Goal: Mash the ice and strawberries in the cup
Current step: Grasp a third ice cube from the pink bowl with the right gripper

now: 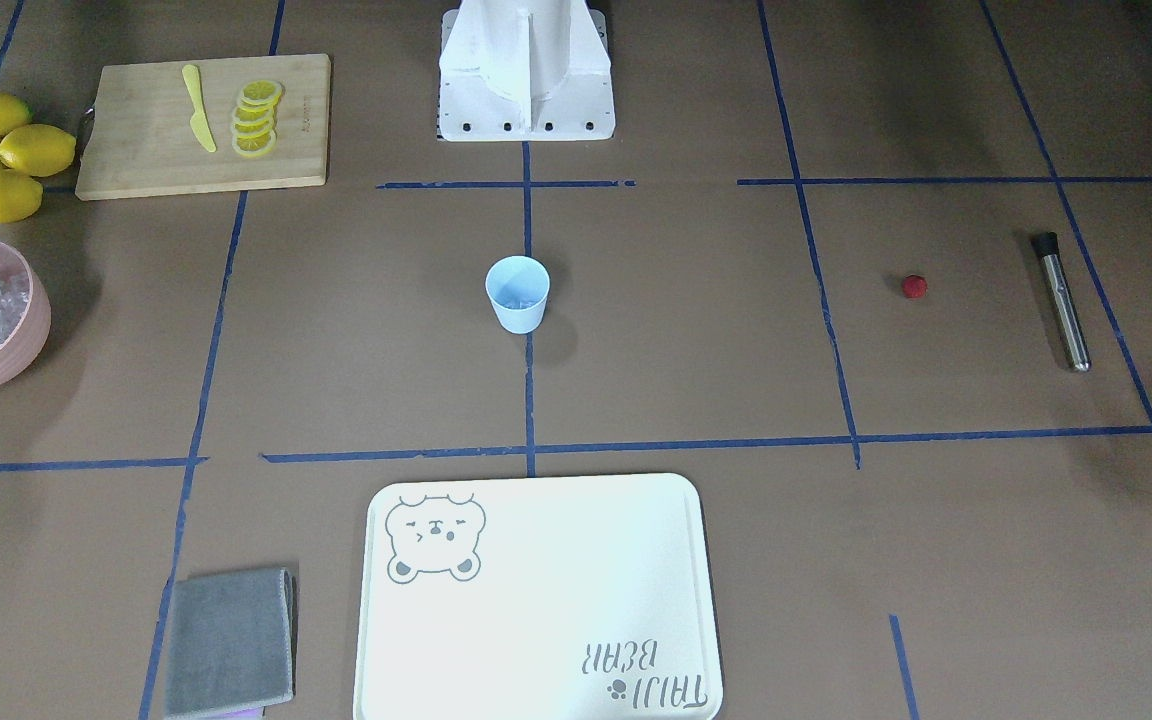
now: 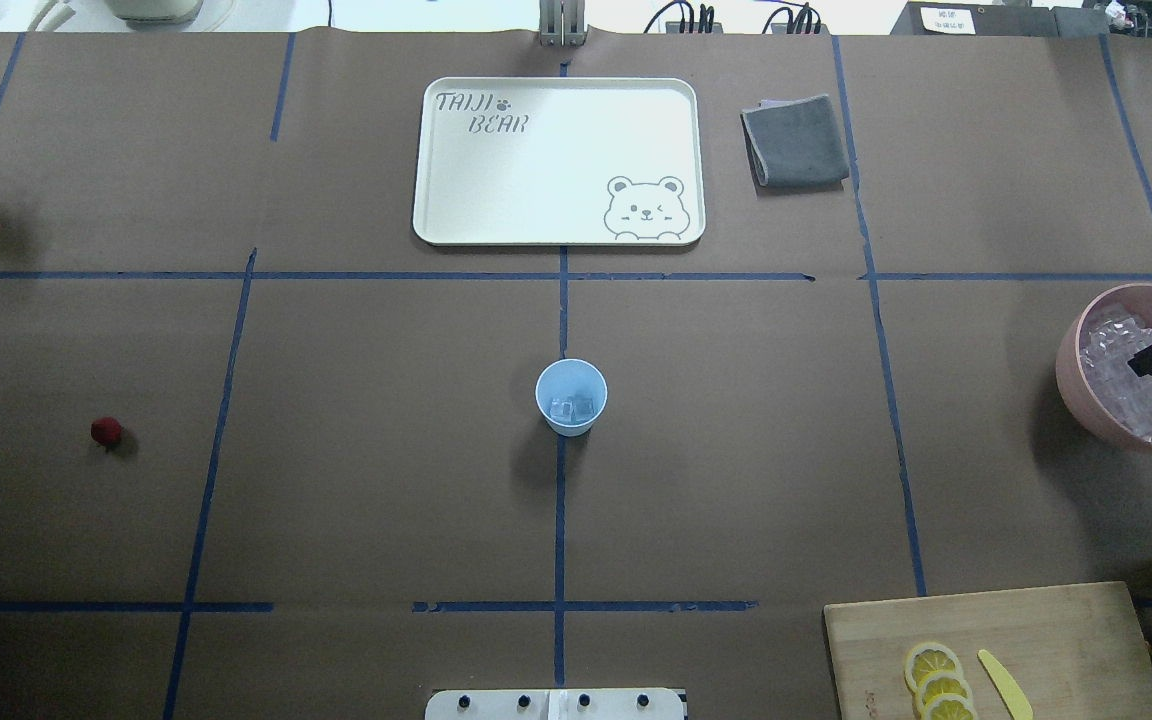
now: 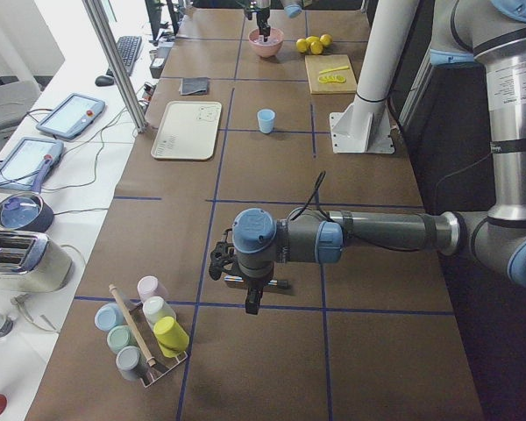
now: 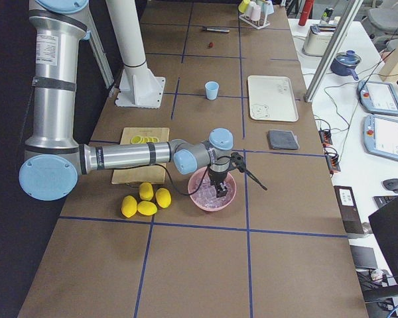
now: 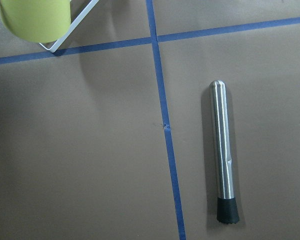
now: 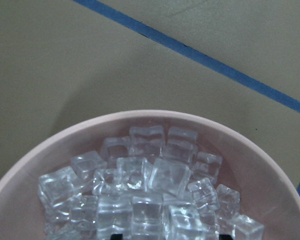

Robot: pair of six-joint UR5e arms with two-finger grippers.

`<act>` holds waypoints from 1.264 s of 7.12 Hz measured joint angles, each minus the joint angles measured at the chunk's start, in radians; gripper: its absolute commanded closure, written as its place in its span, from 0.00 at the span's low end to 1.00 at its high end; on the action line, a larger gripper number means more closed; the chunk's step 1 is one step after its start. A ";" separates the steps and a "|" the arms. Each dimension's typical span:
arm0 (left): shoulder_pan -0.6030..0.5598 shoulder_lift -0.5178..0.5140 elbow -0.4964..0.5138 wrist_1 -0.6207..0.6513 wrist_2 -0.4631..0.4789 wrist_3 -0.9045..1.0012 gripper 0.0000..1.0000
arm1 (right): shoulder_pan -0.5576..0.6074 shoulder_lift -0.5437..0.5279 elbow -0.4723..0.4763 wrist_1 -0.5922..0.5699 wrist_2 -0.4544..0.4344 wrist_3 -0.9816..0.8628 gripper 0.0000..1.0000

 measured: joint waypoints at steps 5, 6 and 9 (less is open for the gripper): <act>0.000 0.000 -0.004 0.000 0.000 -0.001 0.00 | 0.010 0.005 0.008 -0.012 0.018 -0.003 0.94; 0.000 0.000 -0.005 0.000 0.000 0.000 0.00 | 0.027 0.014 0.019 -0.014 0.032 0.000 0.94; 0.000 0.000 -0.007 0.000 0.000 0.000 0.00 | 0.022 0.136 0.120 -0.126 0.068 0.119 0.87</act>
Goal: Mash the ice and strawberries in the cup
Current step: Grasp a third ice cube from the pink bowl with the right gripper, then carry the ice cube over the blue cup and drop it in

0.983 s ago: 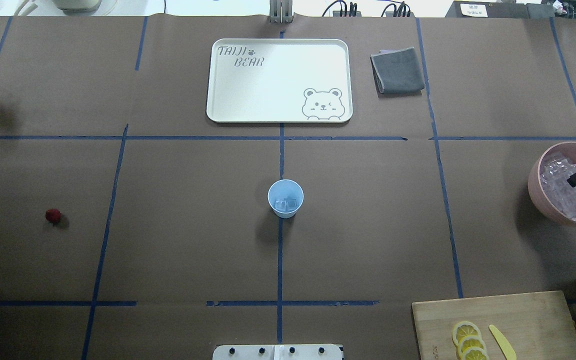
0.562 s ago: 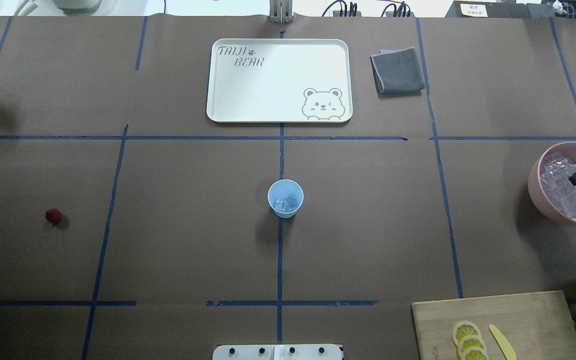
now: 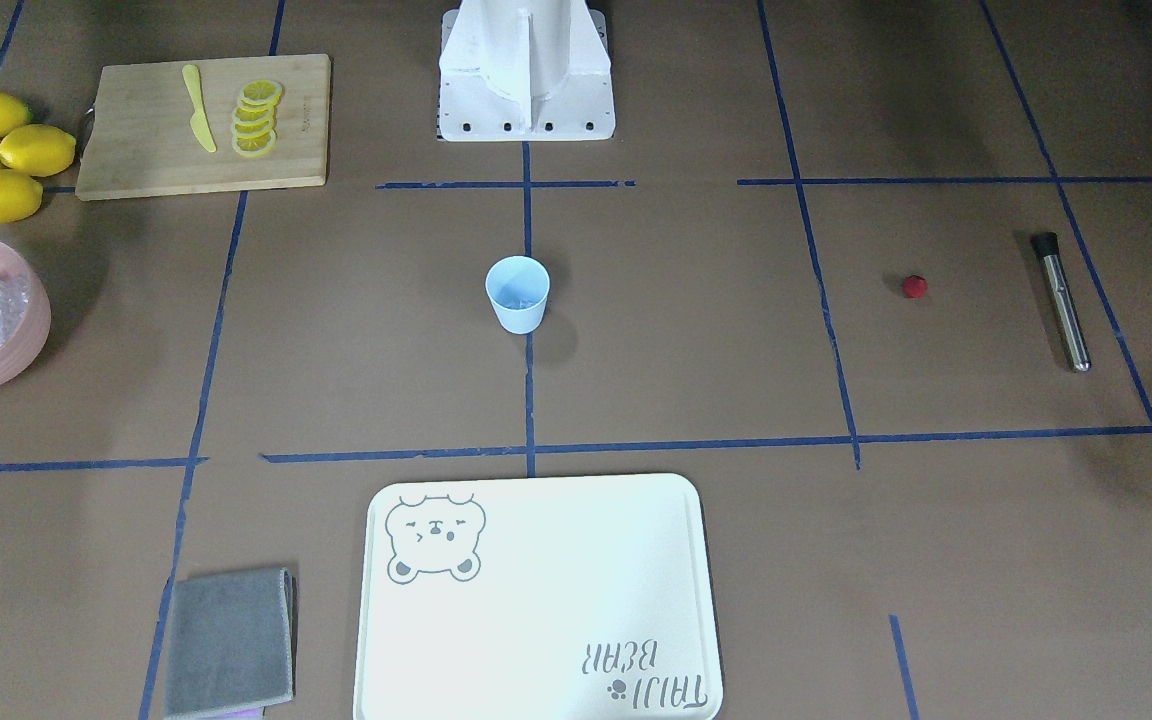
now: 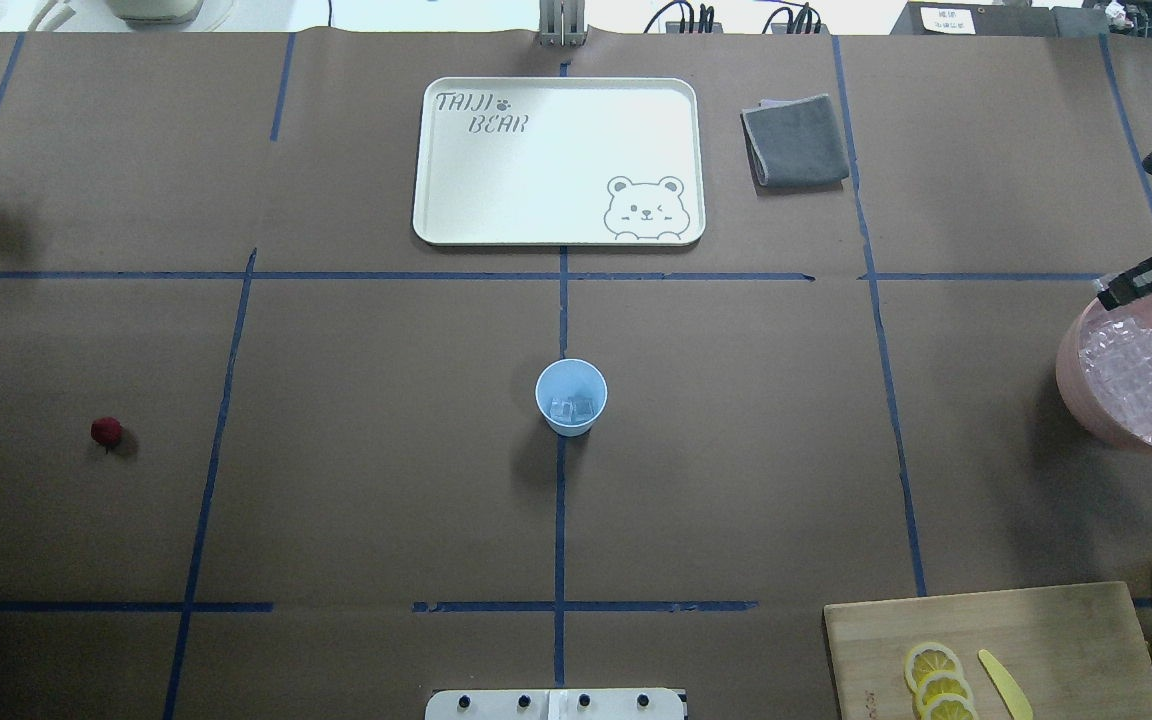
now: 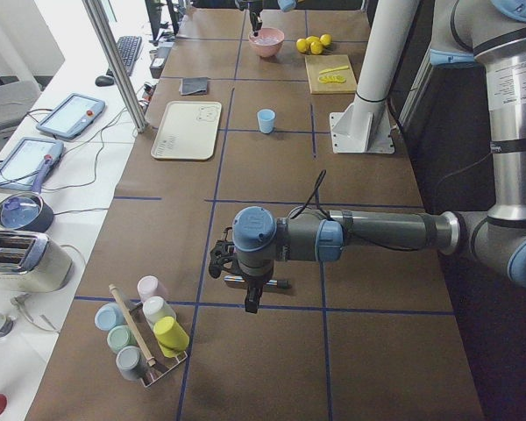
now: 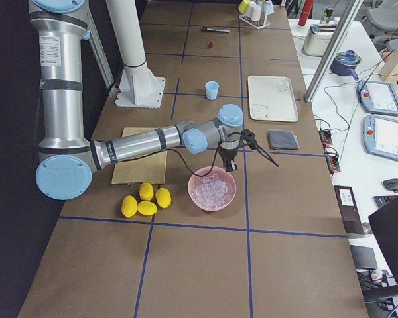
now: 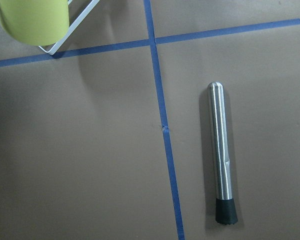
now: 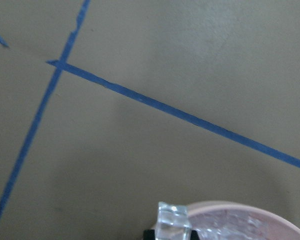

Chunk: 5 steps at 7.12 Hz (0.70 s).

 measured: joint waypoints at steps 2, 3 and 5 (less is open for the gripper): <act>0.001 0.000 -0.001 0.000 0.000 0.000 0.00 | -0.158 0.148 0.017 -0.026 -0.053 0.246 0.87; 0.001 0.000 -0.001 0.000 0.000 0.000 0.00 | -0.264 0.227 0.013 -0.031 -0.122 0.382 0.87; 0.001 0.000 -0.002 0.000 0.000 0.000 0.00 | -0.454 0.402 -0.019 -0.054 -0.275 0.647 0.87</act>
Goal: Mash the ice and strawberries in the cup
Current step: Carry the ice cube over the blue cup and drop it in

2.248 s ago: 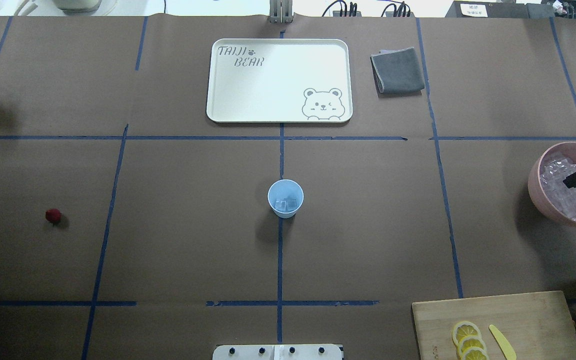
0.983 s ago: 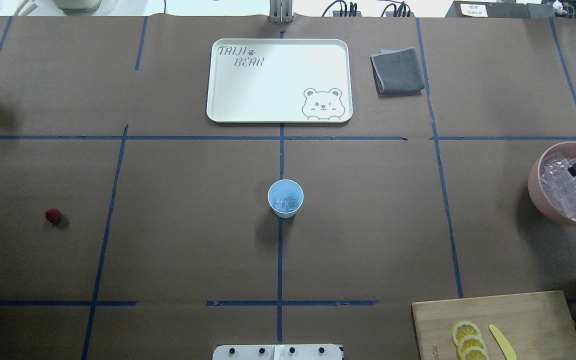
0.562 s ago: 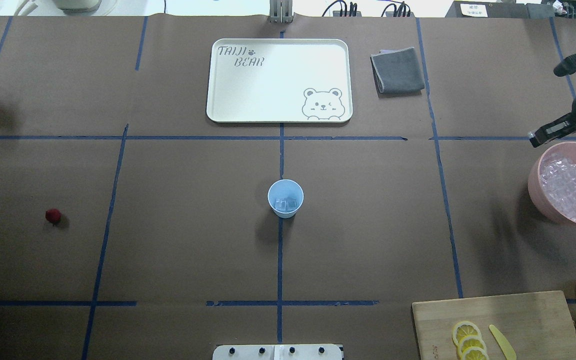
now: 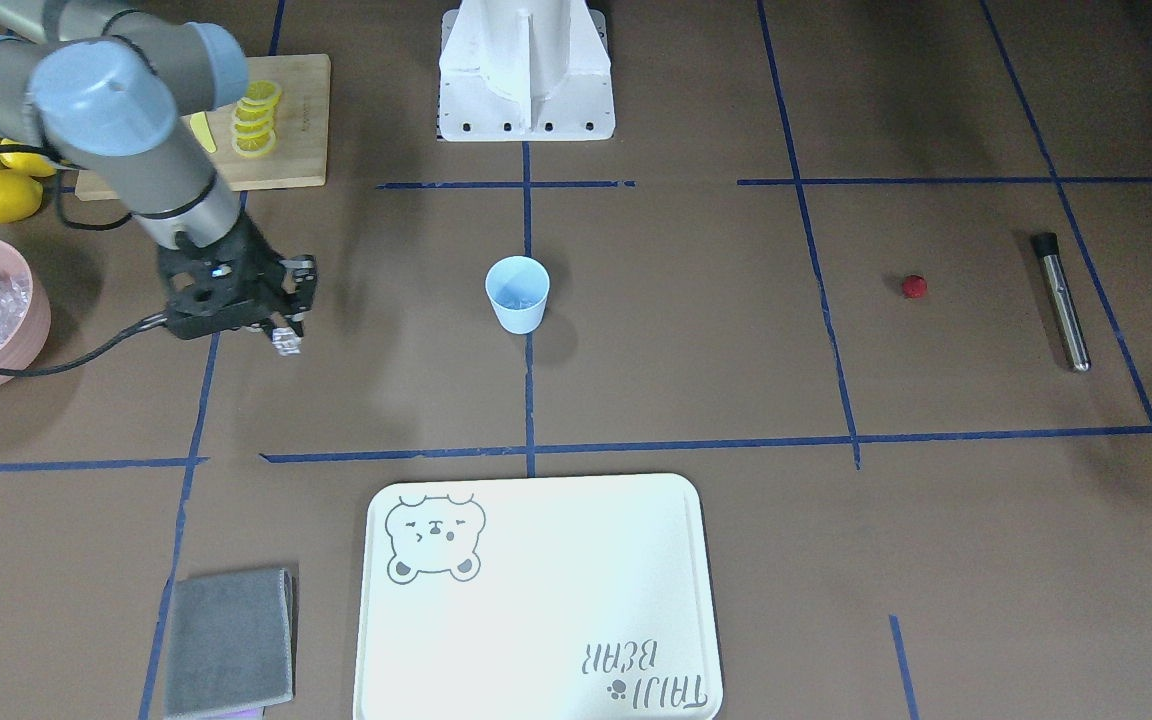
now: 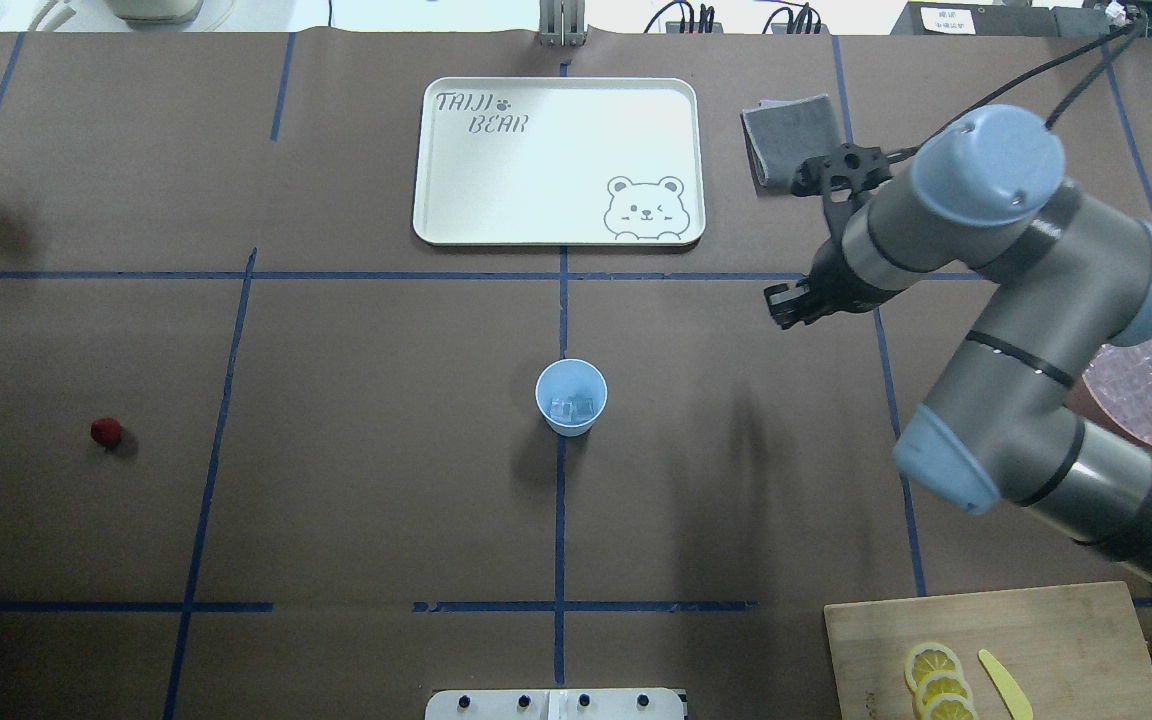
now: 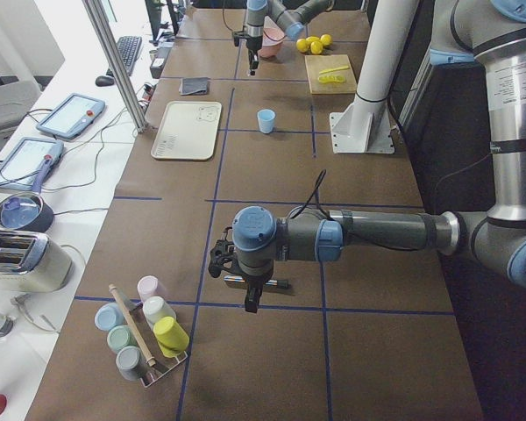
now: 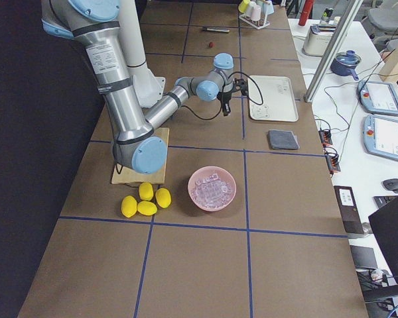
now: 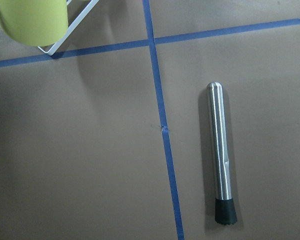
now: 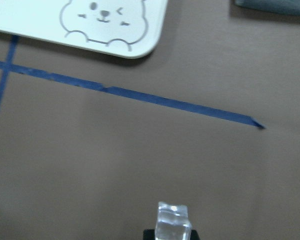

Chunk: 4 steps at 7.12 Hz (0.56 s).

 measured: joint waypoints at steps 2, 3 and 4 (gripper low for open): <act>0.000 0.001 -0.002 0.000 -0.001 0.000 0.00 | -0.109 0.170 -0.039 -0.068 -0.102 0.172 0.87; 0.000 0.001 -0.002 0.001 -0.001 0.000 0.00 | -0.142 0.238 -0.054 -0.109 -0.132 0.226 0.87; 0.000 0.001 -0.002 0.001 -0.001 0.000 0.00 | -0.173 0.282 -0.063 -0.140 -0.160 0.268 0.87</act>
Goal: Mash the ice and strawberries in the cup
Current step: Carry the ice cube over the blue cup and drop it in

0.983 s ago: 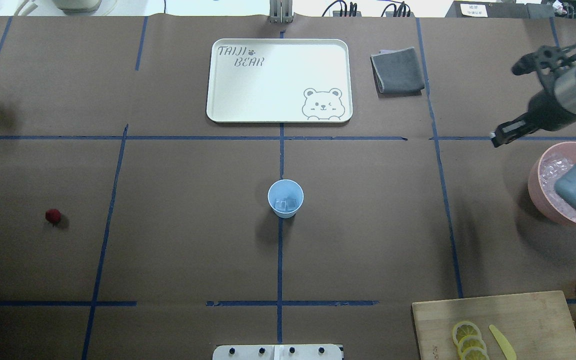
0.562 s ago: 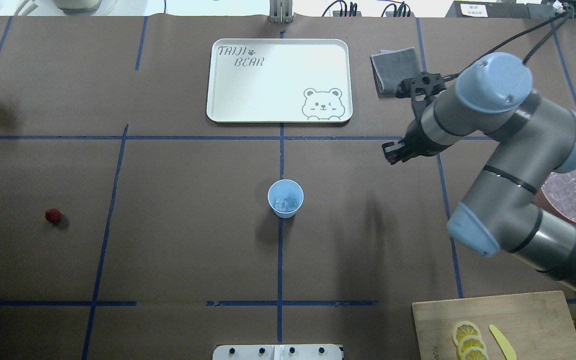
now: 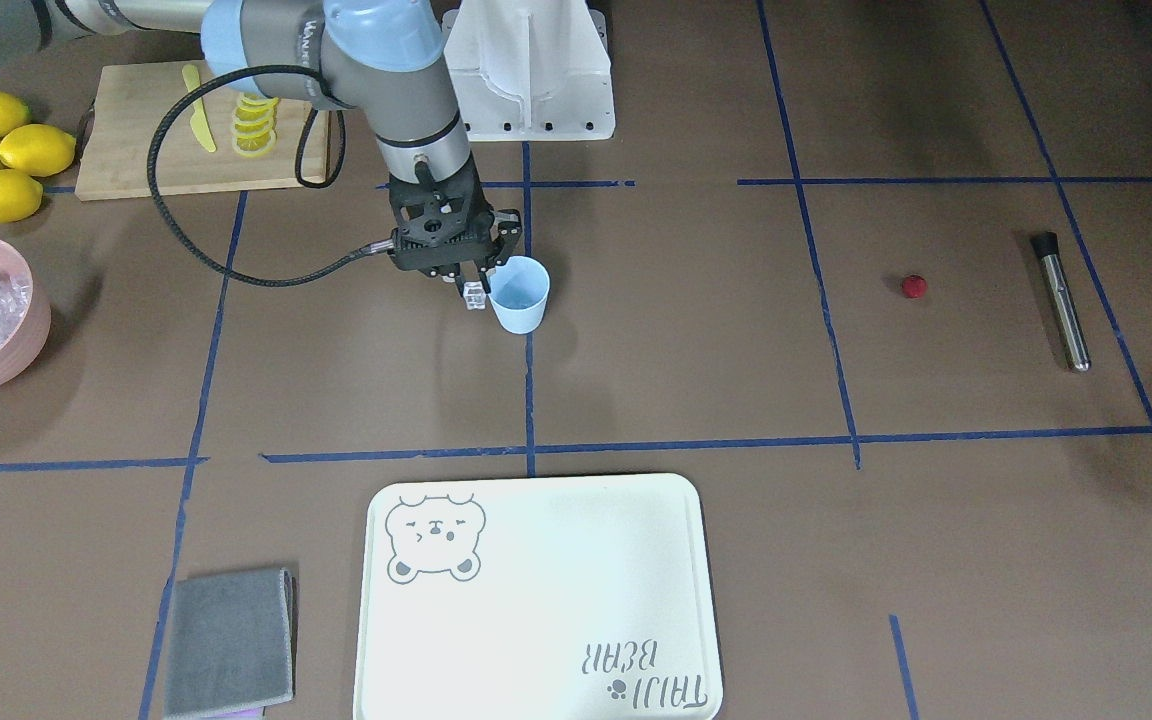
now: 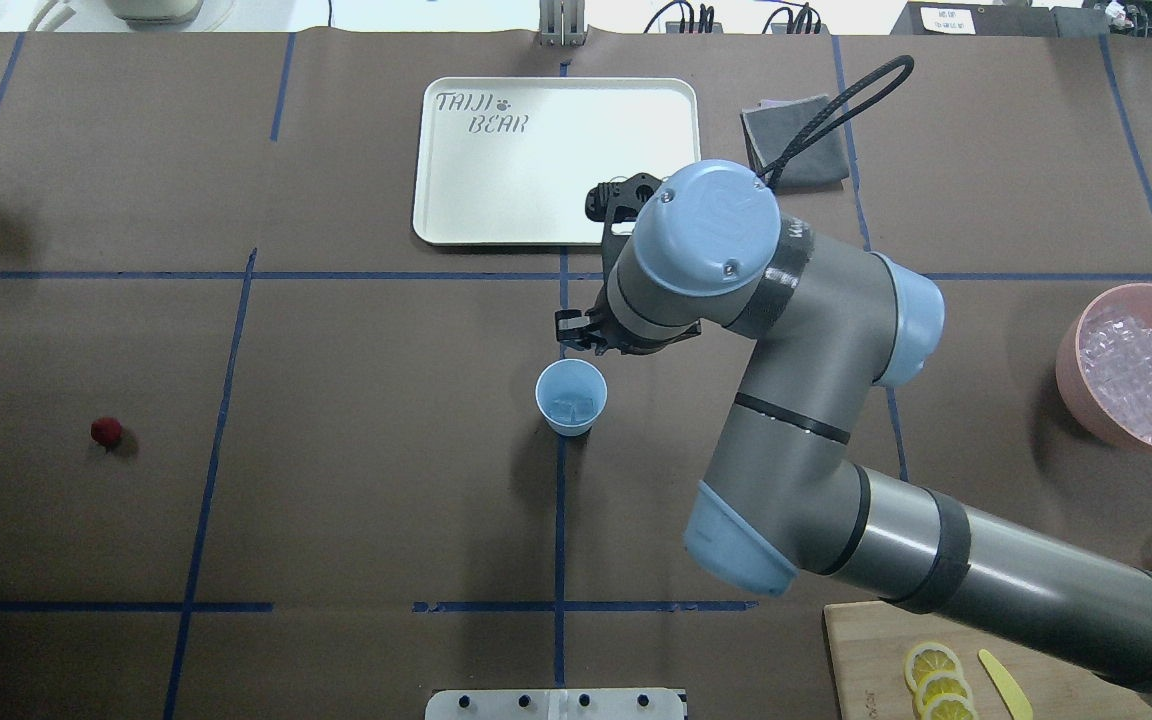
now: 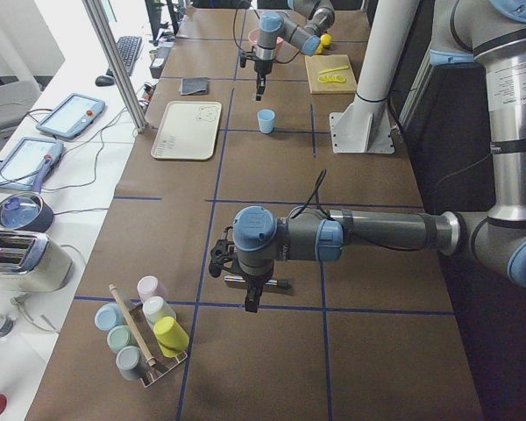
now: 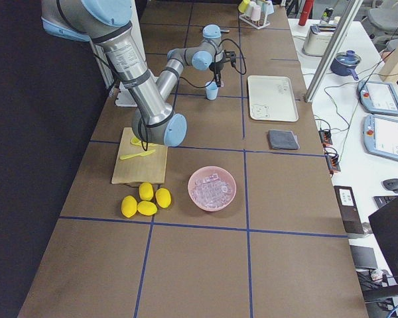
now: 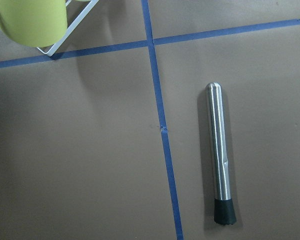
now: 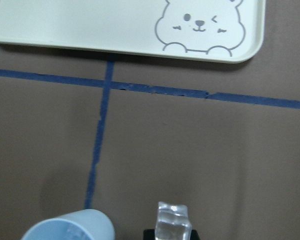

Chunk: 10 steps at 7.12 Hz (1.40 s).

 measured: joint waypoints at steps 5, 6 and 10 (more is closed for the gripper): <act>0.000 0.000 -0.005 0.000 0.000 0.000 0.00 | -0.067 0.032 -0.035 -0.024 -0.068 0.040 0.02; 0.000 0.000 -0.005 0.000 0.000 0.000 0.00 | -0.078 0.034 -0.044 -0.024 -0.081 0.039 0.02; 0.002 0.000 -0.012 0.001 0.002 0.000 0.00 | -0.018 0.024 -0.057 -0.027 -0.032 -0.012 0.01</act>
